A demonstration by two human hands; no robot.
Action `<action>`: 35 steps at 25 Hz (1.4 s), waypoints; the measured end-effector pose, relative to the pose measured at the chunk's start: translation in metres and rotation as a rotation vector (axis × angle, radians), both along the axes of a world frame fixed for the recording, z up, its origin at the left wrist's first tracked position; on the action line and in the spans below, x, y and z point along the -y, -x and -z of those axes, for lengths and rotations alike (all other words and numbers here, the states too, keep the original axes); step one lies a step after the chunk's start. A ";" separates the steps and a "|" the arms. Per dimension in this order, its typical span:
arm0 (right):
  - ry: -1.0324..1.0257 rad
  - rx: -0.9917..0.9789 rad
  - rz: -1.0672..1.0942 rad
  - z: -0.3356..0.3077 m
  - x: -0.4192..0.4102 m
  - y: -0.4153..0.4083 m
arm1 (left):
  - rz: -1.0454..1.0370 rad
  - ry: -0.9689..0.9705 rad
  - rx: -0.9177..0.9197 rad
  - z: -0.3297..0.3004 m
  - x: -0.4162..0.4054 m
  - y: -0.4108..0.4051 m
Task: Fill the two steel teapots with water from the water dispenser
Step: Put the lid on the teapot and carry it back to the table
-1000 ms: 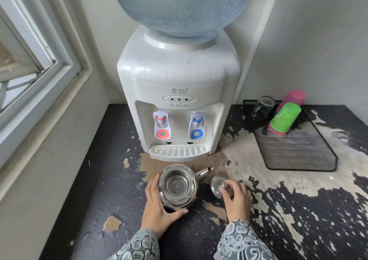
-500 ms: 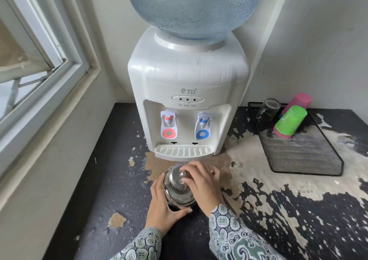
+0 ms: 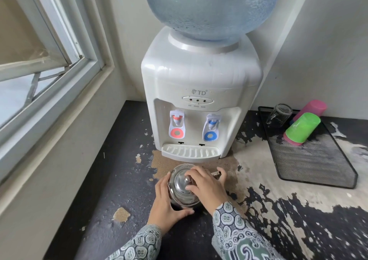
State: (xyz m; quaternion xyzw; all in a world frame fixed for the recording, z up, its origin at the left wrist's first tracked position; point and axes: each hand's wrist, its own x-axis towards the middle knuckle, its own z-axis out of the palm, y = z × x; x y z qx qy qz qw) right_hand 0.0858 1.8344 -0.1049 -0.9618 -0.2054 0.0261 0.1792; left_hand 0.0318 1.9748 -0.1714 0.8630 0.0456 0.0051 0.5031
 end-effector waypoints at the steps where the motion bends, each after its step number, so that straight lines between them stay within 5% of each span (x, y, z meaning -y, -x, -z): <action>1: 0.002 -0.021 -0.011 -0.002 0.000 -0.001 | 0.001 0.004 -0.003 0.000 0.000 0.000; 12: 0.181 -0.078 -0.097 -0.022 -0.017 -0.008 | 0.115 0.025 0.009 -0.016 -0.016 -0.008; 17: -0.096 -0.057 0.020 0.000 0.028 0.006 | 0.340 -0.219 0.113 -0.037 -0.023 -0.019; 22: -0.072 -0.112 -0.070 0.026 0.042 0.018 | 0.340 -0.316 0.100 -0.046 -0.028 -0.019; 28: -0.280 -0.021 0.044 0.009 0.027 -0.009 | -0.038 -0.107 0.031 -0.058 -0.018 -0.024; 32: -0.536 -0.218 0.115 0.012 0.025 0.001 | -0.015 0.133 -0.096 -0.061 -0.017 -0.018; 35: -0.729 -0.142 0.338 0.018 0.017 0.020 | -0.003 0.219 -0.084 -0.071 -0.019 -0.022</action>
